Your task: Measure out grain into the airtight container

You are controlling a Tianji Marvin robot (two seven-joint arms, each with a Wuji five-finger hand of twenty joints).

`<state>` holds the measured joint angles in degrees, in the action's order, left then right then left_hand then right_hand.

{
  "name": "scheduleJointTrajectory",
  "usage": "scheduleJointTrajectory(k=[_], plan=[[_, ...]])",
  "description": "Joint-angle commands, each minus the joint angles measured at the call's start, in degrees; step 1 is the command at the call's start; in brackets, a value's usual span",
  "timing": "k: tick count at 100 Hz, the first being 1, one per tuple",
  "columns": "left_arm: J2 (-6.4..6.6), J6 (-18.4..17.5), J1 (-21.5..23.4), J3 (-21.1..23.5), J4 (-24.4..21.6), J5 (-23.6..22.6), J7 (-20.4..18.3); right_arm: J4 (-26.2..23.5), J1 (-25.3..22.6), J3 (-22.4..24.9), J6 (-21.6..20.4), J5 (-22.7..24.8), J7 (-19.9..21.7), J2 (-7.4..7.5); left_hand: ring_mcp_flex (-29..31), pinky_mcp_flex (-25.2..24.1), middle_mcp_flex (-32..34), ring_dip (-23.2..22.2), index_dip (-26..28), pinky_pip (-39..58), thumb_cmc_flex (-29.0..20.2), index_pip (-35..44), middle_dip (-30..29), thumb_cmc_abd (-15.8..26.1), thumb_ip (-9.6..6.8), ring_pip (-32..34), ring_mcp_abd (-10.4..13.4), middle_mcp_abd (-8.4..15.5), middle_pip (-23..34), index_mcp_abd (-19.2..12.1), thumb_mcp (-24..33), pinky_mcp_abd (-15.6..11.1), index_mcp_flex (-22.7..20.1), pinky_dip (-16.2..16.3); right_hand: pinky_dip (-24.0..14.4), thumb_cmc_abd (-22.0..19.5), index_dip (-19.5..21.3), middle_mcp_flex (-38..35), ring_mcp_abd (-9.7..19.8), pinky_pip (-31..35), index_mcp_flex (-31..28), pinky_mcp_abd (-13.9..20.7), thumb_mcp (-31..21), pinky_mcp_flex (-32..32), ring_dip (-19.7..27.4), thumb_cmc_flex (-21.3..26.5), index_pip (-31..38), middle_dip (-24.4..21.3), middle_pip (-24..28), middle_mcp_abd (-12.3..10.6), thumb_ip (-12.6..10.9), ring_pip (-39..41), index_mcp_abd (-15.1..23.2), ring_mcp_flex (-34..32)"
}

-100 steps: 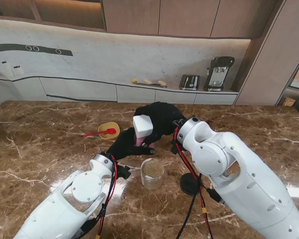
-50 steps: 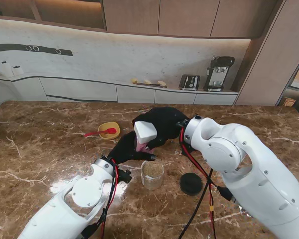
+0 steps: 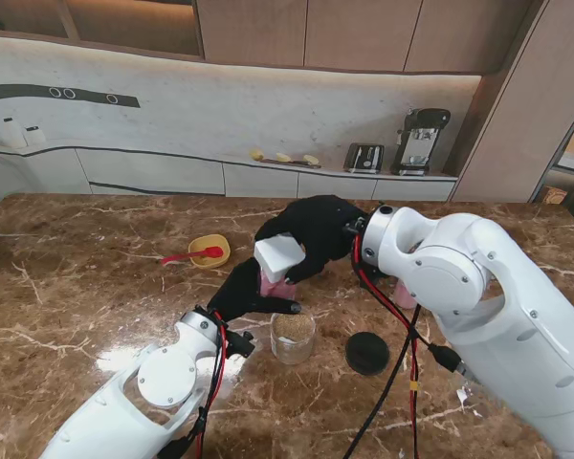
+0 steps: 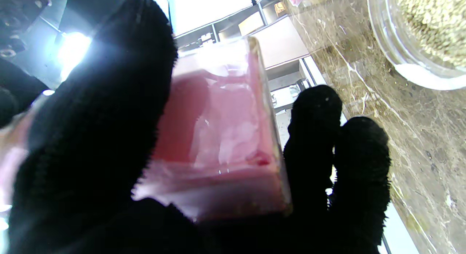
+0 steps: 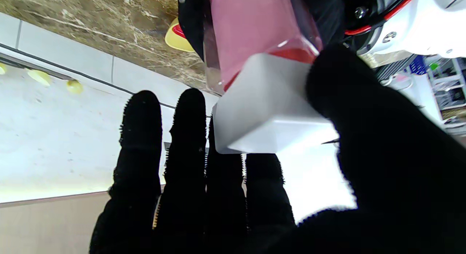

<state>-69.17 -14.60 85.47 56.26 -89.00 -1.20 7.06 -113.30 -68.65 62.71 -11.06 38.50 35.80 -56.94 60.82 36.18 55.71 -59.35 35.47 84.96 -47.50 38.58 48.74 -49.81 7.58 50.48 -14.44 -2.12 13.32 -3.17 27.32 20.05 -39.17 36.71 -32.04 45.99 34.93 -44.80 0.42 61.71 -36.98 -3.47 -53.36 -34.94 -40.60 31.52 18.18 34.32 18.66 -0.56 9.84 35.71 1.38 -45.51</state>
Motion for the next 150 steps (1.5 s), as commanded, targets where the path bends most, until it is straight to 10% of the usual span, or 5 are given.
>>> scheduleJointTrajectory(k=[1,39,75,110,150], plan=[[-0.24,-0.1,0.3,0.0,-0.1,0.4,0.0,0.4,1.0,-0.4,-1.2,-0.7,1.8,0.33,2.1,-0.5,5.6,-0.7,3.8,1.6,-17.2,14.0,2.4,29.4,0.92,0.6,2.1,6.6,8.8,-9.3,7.2,0.3,-14.2,0.6,-0.2,-1.5,2.6,-3.2,0.8,1.2,-6.2,1.5,-15.6,-0.1,-3.7,12.0,7.3,1.9,2.2,-3.5,2.2,-0.8,9.2,-0.5],[-0.11,0.3,0.7,0.7,-0.5,0.4,-0.1,-2.2,0.3,1.5,1.7,-2.9,7.2,1.21,2.5,-0.1,5.7,-1.2,3.9,1.6,-17.2,13.9,2.2,29.3,0.98,0.4,1.8,6.3,8.7,-8.9,7.2,0.1,-14.1,1.2,-0.1,-11.9,-2.0,29.5,-4.1,-26.1,24.0,0.9,18.9,20.8,20.4,-11.6,-14.8,-11.7,-12.1,4.2,-4.4,-25.5,-5.8,27.9],[-0.10,0.5,0.8,0.8,-0.5,0.1,0.0,-4.4,-0.7,-2.0,12.8,9.4,0.9,-0.90,3.0,0.4,5.8,-1.7,4.0,2.1,-16.9,13.9,2.3,29.1,1.12,0.9,1.8,6.4,8.7,-9.0,7.4,0.1,-14.2,1.8,-1.5,-13.7,6.2,6.5,-2.4,4.5,8.2,3.1,10.0,-5.5,0.9,-28.3,2.0,2.1,4.7,4.8,-5.0,3.5,-9.3,-4.8],[0.02,0.6,0.8,1.2,-0.7,-0.2,-0.2,-1.4,3.2,-2.9,-1.1,4.8,3.8,0.41,3.1,0.6,6.0,-1.8,4.2,2.0,-16.7,14.1,2.4,29.1,1.24,0.7,2.2,6.6,8.8,-9.2,7.7,-0.2,-14.0,1.9,8.9,0.0,-1.0,16.6,0.6,-21.7,10.1,4.9,-14.0,15.3,17.8,5.5,-7.8,-8.1,-7.9,-0.6,-3.1,-22.9,2.7,18.5],[0.07,0.6,0.8,1.3,-0.7,-0.5,-0.2,-5.0,1.3,-3.0,10.9,7.0,2.6,-0.54,3.2,0.6,6.1,-1.9,4.3,2.0,-16.5,14.1,2.4,28.9,1.32,0.6,2.1,6.6,8.7,-9.2,7.8,-0.3,-14.0,2.0,0.6,-14.5,3.2,18.0,-4.5,-14.4,15.7,1.5,10.2,9.0,11.3,-28.2,-4.2,-7.1,-6.2,6.5,-5.5,-14.4,-10.2,10.6]])
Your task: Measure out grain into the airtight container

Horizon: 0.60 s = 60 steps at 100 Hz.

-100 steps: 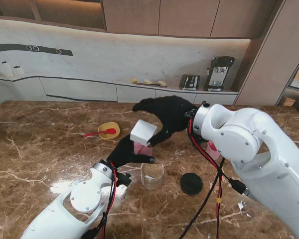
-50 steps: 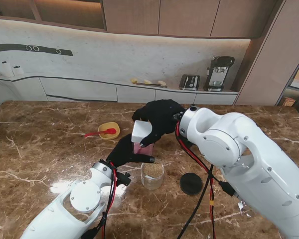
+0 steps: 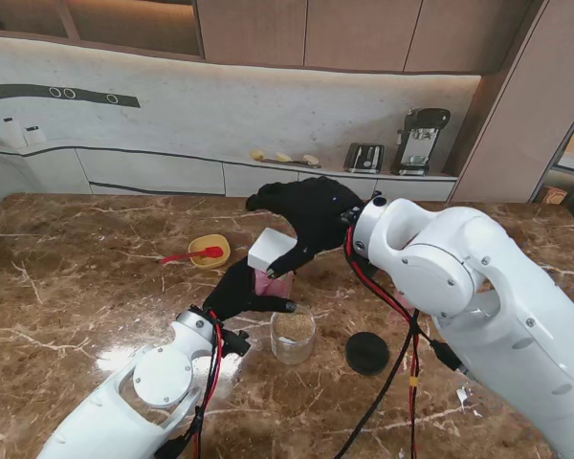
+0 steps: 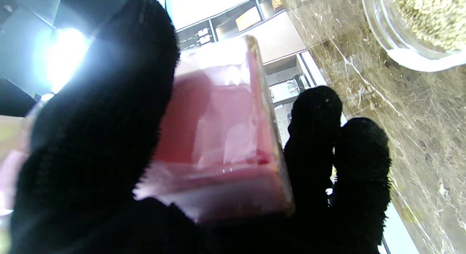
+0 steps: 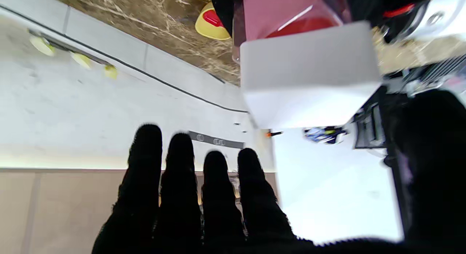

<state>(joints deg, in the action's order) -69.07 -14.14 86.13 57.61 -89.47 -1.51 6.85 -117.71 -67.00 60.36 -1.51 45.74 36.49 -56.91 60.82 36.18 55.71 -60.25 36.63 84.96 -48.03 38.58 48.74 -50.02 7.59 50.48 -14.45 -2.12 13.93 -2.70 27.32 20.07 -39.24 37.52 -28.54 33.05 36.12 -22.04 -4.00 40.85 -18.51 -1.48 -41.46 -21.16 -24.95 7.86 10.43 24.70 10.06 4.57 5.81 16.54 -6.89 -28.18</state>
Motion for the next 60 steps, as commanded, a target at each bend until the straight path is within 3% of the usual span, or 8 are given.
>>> scheduleJointTrajectory(k=[1,10,17,24,29,33,37,60], plan=[[-0.03,0.1,0.2,-0.1,-0.2,-0.2,0.1,-0.6,-0.4,-0.7,1.7,0.3,1.6,-0.66,3.2,0.6,6.1,-1.0,3.1,2.0,-16.0,14.1,2.4,29.1,1.30,0.6,2.1,6.5,8.0,-9.6,7.9,-0.3,-14.0,1.2,-3.5,-1.5,2.4,-6.2,0.0,8.2,-3.8,-0.6,-1.8,-6.0,-5.4,-4.6,4.6,3.1,3.2,1.4,-1.4,6.4,-2.0,-8.4],[-0.03,0.0,0.1,-0.1,-0.2,-0.3,0.0,-0.3,-0.5,-1.9,3.1,4.7,-0.6,-1.27,3.3,0.7,6.1,-1.0,3.1,2.0,-16.0,14.1,2.4,29.0,1.32,0.6,2.0,6.4,8.1,-9.5,7.9,-0.2,-14.0,1.2,-6.1,-1.4,5.6,-13.8,2.2,20.0,-8.8,0.0,-1.4,-13.9,-12.8,-3.5,10.4,9.0,9.5,-0.4,-1.2,17.3,-0.1,-18.4],[-0.02,-0.1,0.1,-0.2,-0.1,-0.2,0.0,1.4,-0.8,-2.4,1.8,5.6,-5.3,-1.91,3.4,0.7,6.2,-1.0,3.1,2.0,-16.0,14.1,2.4,28.9,1.33,0.7,1.9,6.3,8.1,-9.4,8.0,-0.2,-14.1,1.2,-7.2,1.6,8.5,-24.0,4.8,31.4,-16.5,0.4,0.4,-20.9,-16.7,3.9,15.4,14.4,17.0,-3.5,-1.4,27.6,3.9,-27.6],[0.01,-0.2,0.1,-0.2,-0.1,0.1,-0.3,2.1,-0.4,-2.7,1.0,3.7,-5.1,-1.84,3.4,0.8,6.2,-1.0,3.1,2.1,-15.9,14.1,2.4,28.9,1.35,0.7,1.8,6.2,8.1,-9.3,8.1,-0.1,-14.1,1.3,-4.5,4.7,8.9,-26.0,5.3,35.4,-18.2,0.2,4.2,-21.2,-16.4,14.2,15.8,15.6,17.8,-4.1,-2.9,30.0,4.4,-29.0],[0.04,-0.2,0.0,-0.3,-0.1,0.2,-0.5,2.5,0.0,-2.5,-0.8,2.1,-4.6,-1.63,3.5,0.9,6.3,-1.0,3.1,2.2,-15.9,14.1,2.5,28.8,1.37,0.7,1.9,6.2,8.1,-9.3,8.1,-0.2,-14.1,1.3,-3.1,5.5,8.6,-26.7,5.7,34.3,-18.7,-0.2,1.0,-20.4,-15.1,22.9,15.4,14.7,16.9,-4.7,-3.3,27.7,5.1,-28.7],[0.07,-0.2,0.0,-0.2,-0.1,0.7,-0.8,2.8,0.2,-2.2,-2.8,0.8,-4.1,-1.43,3.4,0.9,6.3,-1.0,3.1,2.2,-15.9,14.1,2.4,28.8,1.37,0.7,1.8,6.1,8.1,-9.2,8.2,-0.1,-14.1,1.3,-1.7,8.7,7.5,-26.4,5.9,32.4,-18.5,-0.1,-13.6,-19.3,-13.6,26.0,14.1,12.9,15.1,-5.4,-1.1,24.3,5.6,-27.6],[0.12,-0.1,0.0,-0.2,-0.1,1.3,-1.2,3.1,0.6,-1.9,-4.6,-0.9,-3.3,-1.14,3.4,0.7,6.3,-1.1,3.1,2.1,-15.9,14.1,2.4,28.8,1.38,0.7,1.7,6.1,8.0,-9.2,8.3,-0.1,-14.1,1.3,-0.7,11.1,6.4,-25.4,5.7,29.0,-18.0,-0.4,-21.7,-17.3,-11.4,28.1,12.7,11.2,12.9,-5.9,0.5,19.4,6.3,-25.5],[0.21,0.1,-0.2,-0.1,-0.1,1.4,-1.7,4.3,2.5,-1.5,-8.7,-9.7,2.5,0.29,3.3,0.7,6.3,-1.0,3.1,2.1,-15.8,14.1,2.5,28.8,1.47,0.6,1.7,6.2,8.0,-9.2,8.4,0.0,-14.2,1.3,2.7,13.7,1.8,-18.6,4.6,13.5,-13.1,1.3,-31.7,-12.9,-3.9,34.9,7.1,6.2,6.7,-6.1,0.3,3.4,6.5,-18.0]])
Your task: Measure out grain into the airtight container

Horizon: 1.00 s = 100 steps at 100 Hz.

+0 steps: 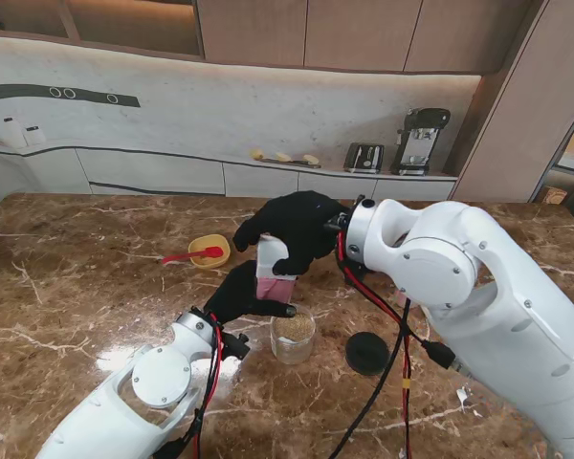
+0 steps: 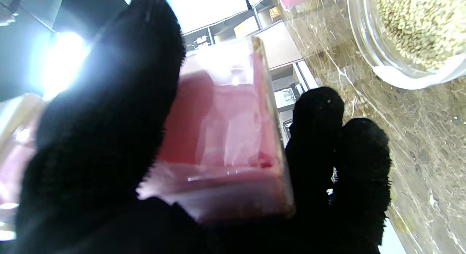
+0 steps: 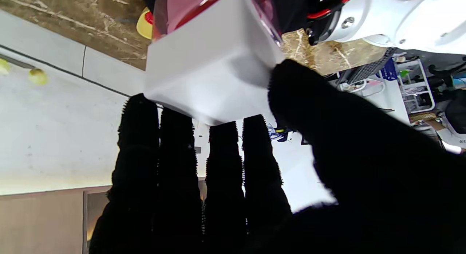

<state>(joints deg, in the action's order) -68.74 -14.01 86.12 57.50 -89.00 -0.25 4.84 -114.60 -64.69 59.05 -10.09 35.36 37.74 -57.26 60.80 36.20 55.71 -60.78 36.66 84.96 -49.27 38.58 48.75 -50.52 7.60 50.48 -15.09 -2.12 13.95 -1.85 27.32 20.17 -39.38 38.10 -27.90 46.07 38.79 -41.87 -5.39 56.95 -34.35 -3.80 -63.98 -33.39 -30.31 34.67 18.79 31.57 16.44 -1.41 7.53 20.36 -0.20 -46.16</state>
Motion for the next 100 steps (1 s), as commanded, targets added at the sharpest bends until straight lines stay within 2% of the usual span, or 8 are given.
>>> scheduleJointTrajectory(k=[1,14,29,49,58,74,85,100], plan=[[-0.14,-0.1,-0.2,0.0,-0.6,0.2,0.3,1.2,0.3,-0.3,-0.3,0.4,1.5,0.71,3.3,0.7,6.3,-0.5,3.1,2.1,-14.5,14.1,2.5,29.3,1.47,0.6,2.4,6.2,8.0,-10.1,8.4,-0.1,-14.0,0.7,2.4,0.6,-1.0,1.7,6.0,-3.3,3.1,4.0,-9.7,-0.6,1.7,8.4,-1.4,-0.8,0.2,0.0,-1.5,-0.9,-0.4,0.3],[-0.21,-0.3,-0.3,-0.1,-0.5,0.3,0.5,2.5,1.6,-0.5,-3.4,-5.1,4.5,1.60,3.3,0.7,6.2,-0.5,3.1,2.1,-14.5,14.1,2.5,29.3,1.51,0.6,2.5,6.3,7.9,-10.2,8.4,-0.1,-13.9,0.7,6.3,-0.4,-2.6,8.8,6.4,-11.2,6.1,5.7,-14.5,4.1,5.0,10.2,-3.2,-2.2,-1.5,0.6,-1.5,-6.0,-0.8,8.0],[-0.14,-0.4,-0.2,0.2,-0.6,0.1,0.5,2.2,1.4,1.1,-6.6,-6.5,6.7,2.41,3.4,0.8,6.2,-0.5,3.1,2.2,-14.4,14.2,2.4,29.3,1.54,0.7,2.6,6.6,7.9,-10.4,8.4,-0.4,-13.9,0.7,7.9,1.6,-7.0,19.3,6.8,-25.9,10.9,3.7,-12.2,23.0,11.0,5.0,-10.1,-7.5,-7.5,0.0,-1.5,-12.5,4.0,26.4],[-0.15,-0.4,-0.1,0.3,-0.6,-0.2,0.7,-0.2,-2.1,4.5,-4.3,-5.0,4.0,1.67,3.4,0.8,6.2,-0.5,3.1,2.2,-14.3,14.2,2.4,29.4,1.56,0.7,2.7,6.7,7.9,-10.6,8.4,-0.5,-13.8,0.7,5.3,-2.9,-8.1,24.7,5.1,-30.6,15.1,3.9,8.6,29.3,13.5,-8.9,-14.4,-10.4,-10.2,2.3,-0.3,-13.8,3.4,33.6],[-0.14,-0.4,0.0,0.3,-0.7,-0.3,0.7,-2.4,-4.5,5.2,0.7,0.1,0.7,0.69,3.4,0.8,6.2,-0.4,3.1,2.2,-14.3,14.1,2.4,29.3,1.55,0.7,2.7,6.7,7.8,-10.5,8.4,-0.5,-13.8,0.7,0.0,-15.7,-5.7,23.3,3.0,-24.1,16.2,1.7,26.1,24.1,10.2,-17.7,-12.4,-9.2,-9.2,4.0,-3.4,-9.8,-3.1,27.3],[-0.04,-0.5,-0.2,0.4,-0.6,-0.8,0.6,-6.0,-6.8,3.4,13.0,10.9,-3.0,-0.84,3.4,0.8,6.3,-0.4,3.1,2.2,-14.3,14.1,2.4,29.3,1.56,0.7,2.6,6.6,7.9,-10.4,8.4,-0.5,-13.8,0.6,-10.8,-25.2,-1.7,12.1,1.1,-1.9,12.6,0.2,25.5,3.6,-2.6,-32.2,-5.4,-4.2,-3.9,6.0,-4.8,5.9,-5.8,7.3],[-0.03,-0.5,-0.3,0.3,-0.5,-0.9,0.6,-6.9,-5.9,1.6,17.1,15.5,-1.2,-0.97,3.4,0.8,6.2,-0.4,3.1,2.2,-14.3,14.2,2.4,29.3,1.56,0.7,2.5,6.4,7.9,-10.4,8.5,-0.4,-13.9,0.6,-7.0,-28.8,-1.0,7.9,1.1,7.7,10.8,1.7,24.8,-3.6,-6.3,-37.3,-4.4,-2.8,-2.6,6.8,-5.2,12.4,-5.2,-0.6],[-0.05,-0.6,-0.3,0.1,-0.4,-0.9,0.5,-6.1,-2.1,-1.5,22.1,12.4,4.5,-0.20,3.4,0.8,6.2,-0.4,3.1,2.2,-14.4,14.1,2.4,29.3,1.58,0.6,2.5,6.3,7.8,-10.1,8.4,-0.3,-13.8,0.6,-1.7,-31.4,-1.1,6.5,0.6,12.1,10.8,2.1,26.2,-8.4,-5.4,-38.2,-5.1,-4.0,-3.0,8.0,-5.6,15.6,-5.1,-6.1]])
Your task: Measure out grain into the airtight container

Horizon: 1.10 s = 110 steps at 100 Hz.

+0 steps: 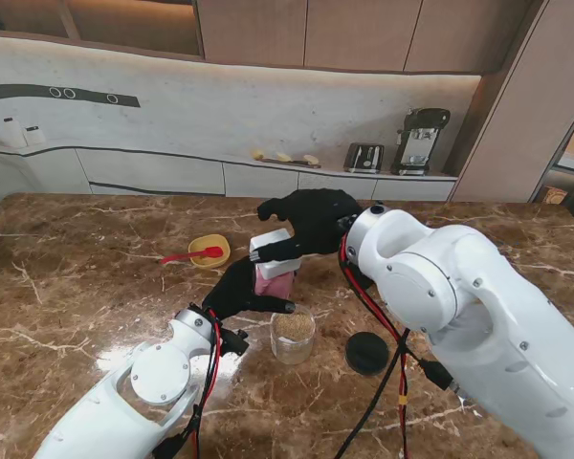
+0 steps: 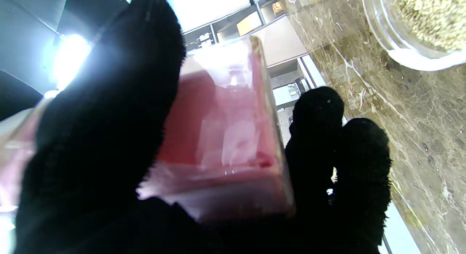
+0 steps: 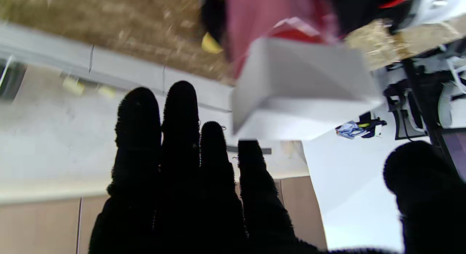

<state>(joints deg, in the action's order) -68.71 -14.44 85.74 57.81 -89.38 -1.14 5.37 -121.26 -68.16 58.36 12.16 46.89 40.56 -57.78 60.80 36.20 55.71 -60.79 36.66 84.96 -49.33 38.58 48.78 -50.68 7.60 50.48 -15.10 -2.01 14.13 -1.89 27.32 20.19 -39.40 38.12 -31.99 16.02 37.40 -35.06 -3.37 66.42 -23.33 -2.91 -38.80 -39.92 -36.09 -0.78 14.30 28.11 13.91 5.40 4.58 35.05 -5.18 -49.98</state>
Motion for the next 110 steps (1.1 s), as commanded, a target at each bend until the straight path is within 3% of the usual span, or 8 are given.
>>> scheduleJointTrajectory(k=[1,20,36,47,55,64,74,110], plan=[[-0.07,-0.1,0.0,-0.2,0.0,0.0,0.0,0.7,1.6,-1.0,0.1,0.8,2.1,0.39,3.4,0.8,6.2,-0.4,3.1,2.2,-14.3,14.1,2.4,29.5,1.60,0.6,2.5,6.2,7.6,-10.1,8.4,-0.3,-13.8,0.6,2.5,-1.3,0.3,-0.3,-1.4,2.6,-0.1,1.2,1.0,-2.1,0.4,-2.8,-0.6,-0.6,-0.5,1.3,-2.7,0.9,-0.1,-2.5],[-0.04,0.0,0.1,-0.2,-0.1,0.0,-0.1,1.8,4.7,-4.5,1.3,0.3,5.1,0.88,3.4,0.9,6.2,-0.4,3.0,2.2,-14.3,14.0,2.4,29.5,1.63,0.6,2.5,6.0,7.5,-9.9,8.4,-0.3,-13.7,0.6,3.6,3.3,1.6,-1.6,0.3,6.7,-0.4,3.0,-0.6,-6.2,-0.9,-0.5,0.8,1.1,2.0,1.1,-2.6,5.2,-0.6,-6.5],[0.03,0.2,0.1,-0.1,-0.2,-0.4,-0.1,2.2,5.6,-5.9,-1.4,1.9,4.6,0.69,3.4,0.8,6.3,-0.4,3.0,2.2,-14.2,14.0,2.4,29.5,1.66,0.6,2.5,6.0,7.6,-9.8,8.4,-0.4,-13.7,0.6,5.3,12.9,3.3,-3.7,3.3,8.1,-4.9,4.9,1.4,-7.5,0.2,22.3,4.3,2.4,4.9,-0.5,-3.5,6.6,0.2,-7.8],[0.02,0.2,0.2,-0.1,-0.3,-0.5,0.0,2.6,6.3,-6.0,-4.5,-0.1,4.9,0.93,3.4,0.9,6.2,-0.3,3.0,2.2,-14.2,14.0,2.4,29.6,1.69,0.7,2.7,6.2,7.5,-9.9,8.4,-0.5,-13.6,0.6,6.5,18.2,2.0,-3.8,4.4,2.0,-6.0,5.5,-19.8,-5.0,1.8,30.2,4.3,1.0,5.6,-2.0,-0.7,0.6,1.3,-5.4],[0.08,0.4,0.3,0.1,-0.4,-0.6,-0.1,3.2,6.0,-5.4,-8.0,-1.6,4.1,1.02,3.4,0.8,6.2,-0.3,3.1,2.2,-14.2,14.0,2.4,29.7,1.70,0.7,2.8,6.2,7.5,-10.0,8.3,-0.5,-13.5,0.5,7.7,19.8,1.6,-3.5,5.0,-2.6,-6.1,6.1,-24.3,-3.5,2.8,36.9,4.4,0.6,5.8,-3.0,0.7,-3.5,2.2,-3.3],[0.13,0.4,0.4,0.2,-0.6,-0.6,-0.3,4.4,5.2,-4.1,-12.4,-4.3,1.7,0.98,3.4,0.9,6.2,-0.3,3.1,2.3,-14.2,14.0,2.4,29.6,1.72,0.7,2.8,6.3,7.5,-10.0,8.3,-0.6,-13.3,0.5,8.0,21.5,1.4,-4.1,4.3,-5.2,-7.5,6.4,-25.4,-2.7,-0.8,44.7,5.4,0.6,6.5,-4.0,6.2,-6.6,3.8,-2.5],[0.10,0.3,0.4,0.2,-0.5,-0.6,-0.1,6.3,4.3,-2.5,-17.8,-6.5,-1.4,0.82,3.5,1.0,6.3,-0.3,3.2,2.3,-14.1,14.1,2.4,29.6,1.73,0.8,2.9,6.4,7.5,-10.1,8.2,-0.8,-13.4,0.5,18.7,25.1,1.6,-6.8,4.7,-1.5,-10.9,5.6,-30.3,-2.0,-2.0,46.6,8.5,1.1,8.2,-5.5,8.5,-8.3,6.8,-3.6],[0.11,0.2,0.9,0.7,-0.8,-0.6,0.1,6.0,-1.1,5.3,-22.7,-5.3,-9.1,-0.17,3.7,1.2,6.4,-0.3,3.2,2.5,-14.0,14.1,2.5,29.4,1.78,0.8,2.8,6.2,7.5,-10.0,8.5,-0.8,-13.3,0.4,18.2,25.3,5.0,-9.8,4.9,-0.4,-14.3,6.0,-28.4,-3.0,-3.1,46.1,13.0,4.1,10.8,-6.8,8.7,-6.8,9.0,-4.4]])
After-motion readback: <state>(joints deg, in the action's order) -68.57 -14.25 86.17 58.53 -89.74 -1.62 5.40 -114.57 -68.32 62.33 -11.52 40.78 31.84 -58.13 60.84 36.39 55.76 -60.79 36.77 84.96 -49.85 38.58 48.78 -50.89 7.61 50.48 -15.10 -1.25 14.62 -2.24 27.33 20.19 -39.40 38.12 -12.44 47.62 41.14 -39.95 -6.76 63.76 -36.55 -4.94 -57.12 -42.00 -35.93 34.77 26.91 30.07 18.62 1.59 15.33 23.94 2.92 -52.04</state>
